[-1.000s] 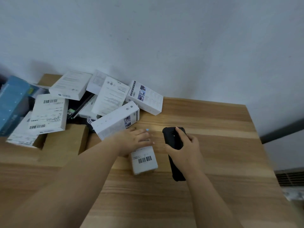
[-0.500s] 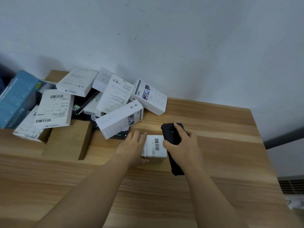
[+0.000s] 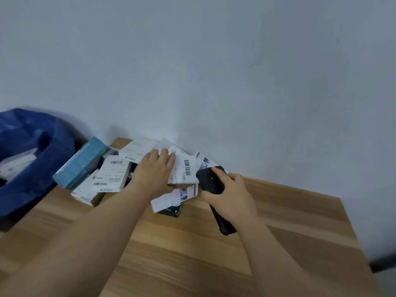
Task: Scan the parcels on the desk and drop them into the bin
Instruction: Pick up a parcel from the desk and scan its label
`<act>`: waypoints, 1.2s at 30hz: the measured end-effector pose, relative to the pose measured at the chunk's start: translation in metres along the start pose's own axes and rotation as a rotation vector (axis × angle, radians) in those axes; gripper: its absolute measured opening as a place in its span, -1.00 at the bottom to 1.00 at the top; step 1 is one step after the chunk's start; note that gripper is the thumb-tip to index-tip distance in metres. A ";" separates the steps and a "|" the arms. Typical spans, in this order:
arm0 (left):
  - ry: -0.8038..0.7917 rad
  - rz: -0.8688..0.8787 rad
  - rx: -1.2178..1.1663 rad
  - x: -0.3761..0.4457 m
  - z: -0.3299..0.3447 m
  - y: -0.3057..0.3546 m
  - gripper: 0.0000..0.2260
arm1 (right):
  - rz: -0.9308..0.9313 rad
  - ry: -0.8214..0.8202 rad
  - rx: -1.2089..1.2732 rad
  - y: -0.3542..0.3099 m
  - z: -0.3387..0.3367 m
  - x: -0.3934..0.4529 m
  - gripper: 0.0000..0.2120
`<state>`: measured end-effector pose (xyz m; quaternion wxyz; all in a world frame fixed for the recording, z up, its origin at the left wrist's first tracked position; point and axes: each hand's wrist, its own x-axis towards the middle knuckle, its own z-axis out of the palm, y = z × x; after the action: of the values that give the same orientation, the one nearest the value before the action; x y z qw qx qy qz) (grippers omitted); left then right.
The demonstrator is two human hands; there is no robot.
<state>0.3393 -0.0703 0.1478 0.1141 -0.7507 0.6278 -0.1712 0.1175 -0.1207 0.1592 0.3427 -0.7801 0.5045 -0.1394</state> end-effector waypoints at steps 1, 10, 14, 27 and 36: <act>0.044 -0.041 0.025 0.000 -0.010 -0.009 -0.12 | -0.039 -0.012 -0.019 -0.007 -0.005 -0.001 -0.33; 0.214 -0.181 0.207 -0.010 -0.061 -0.049 -0.15 | -0.273 -0.127 -0.219 -0.049 -0.049 -0.009 -0.33; 0.256 -0.192 0.243 -0.015 -0.070 -0.044 -0.20 | -0.318 -0.130 -0.255 -0.056 -0.060 -0.010 -0.35; 0.267 -0.167 0.376 -0.042 -0.092 -0.028 -0.25 | -0.487 -0.130 -0.377 -0.056 -0.084 -0.026 -0.34; 0.190 -0.199 0.439 -0.059 -0.104 -0.025 -0.26 | -0.585 -0.114 -0.562 -0.065 -0.098 -0.030 -0.34</act>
<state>0.3114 -0.0029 0.2454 0.1974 -0.7464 0.5066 -0.3836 0.0943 -0.1163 0.2780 0.0894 -0.9604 0.2601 -0.0441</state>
